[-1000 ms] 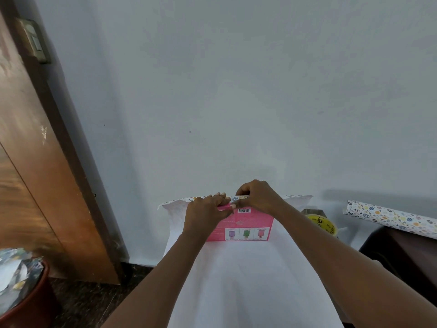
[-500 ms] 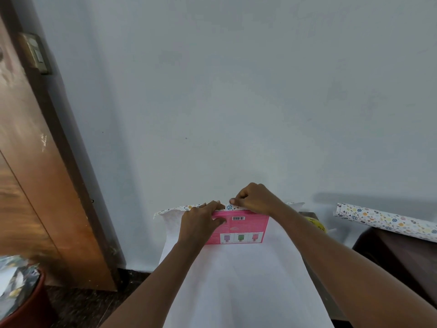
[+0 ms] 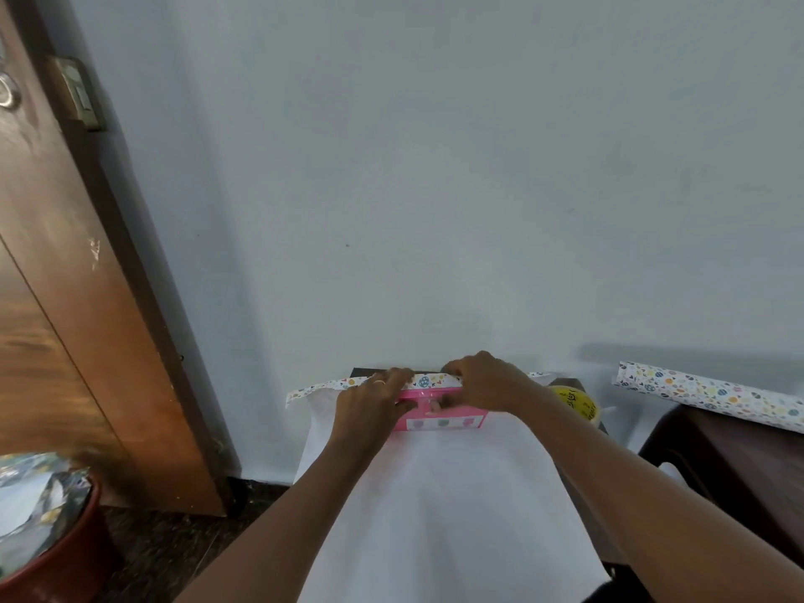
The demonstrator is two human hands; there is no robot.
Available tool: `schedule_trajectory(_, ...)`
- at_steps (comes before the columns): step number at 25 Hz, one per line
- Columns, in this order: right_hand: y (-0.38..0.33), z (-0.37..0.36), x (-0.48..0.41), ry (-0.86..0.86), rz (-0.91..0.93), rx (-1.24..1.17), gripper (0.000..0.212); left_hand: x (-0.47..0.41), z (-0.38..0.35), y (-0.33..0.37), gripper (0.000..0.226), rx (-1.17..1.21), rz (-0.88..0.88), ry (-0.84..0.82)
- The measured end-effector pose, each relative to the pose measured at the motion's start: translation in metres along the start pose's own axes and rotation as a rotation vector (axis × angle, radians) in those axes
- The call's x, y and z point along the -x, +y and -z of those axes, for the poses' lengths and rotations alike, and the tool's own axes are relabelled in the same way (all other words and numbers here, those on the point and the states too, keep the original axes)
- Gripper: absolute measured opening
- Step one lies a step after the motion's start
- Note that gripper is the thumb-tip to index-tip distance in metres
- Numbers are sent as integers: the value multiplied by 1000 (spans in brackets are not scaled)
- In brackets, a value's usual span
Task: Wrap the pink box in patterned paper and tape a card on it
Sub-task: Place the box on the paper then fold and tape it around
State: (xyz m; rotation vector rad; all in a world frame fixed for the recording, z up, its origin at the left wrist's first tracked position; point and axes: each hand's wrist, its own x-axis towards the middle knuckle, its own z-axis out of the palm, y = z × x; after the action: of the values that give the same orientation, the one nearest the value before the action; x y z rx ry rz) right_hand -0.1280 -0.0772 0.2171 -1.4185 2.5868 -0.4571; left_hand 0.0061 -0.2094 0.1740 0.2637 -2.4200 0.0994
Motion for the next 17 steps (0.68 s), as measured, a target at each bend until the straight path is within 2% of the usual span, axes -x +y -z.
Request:
schedule_trajectory(2,9,-8,21,-4,82,344,52,9,-5,-2,41,-57,-135,41)
schedule_trajectory(3,11,-19,29,30,116,442,52,20,-11,-3,34,-85,-227,65)
schedule_trajectory(6,21,-69,45,257,244,521,48,61,-29,-16,10,-148,-475,126)
schedule_trajectory(8,35,-106,49,398,317,543,48,81,-39,-20,37,-135,-535,93)
schedule_trajectory(9,40,-121,49,427,350,540,44,86,-42,-21,41,-138,-538,65)
schedule_trajectory(11,49,-144,46,524,408,520,34,87,-47,-20,28,-98,-504,7)
schedule_trajectory(12,52,-147,43,580,419,510,36,86,-48,-20,24,-67,-475,3)
schedule_trajectory(15,56,-146,38,598,428,514,41,87,-52,-19,20,36,-401,-43)
schedule_trajectory(17,61,-148,41,570,428,491,41,89,-53,-17,36,53,-387,-87)
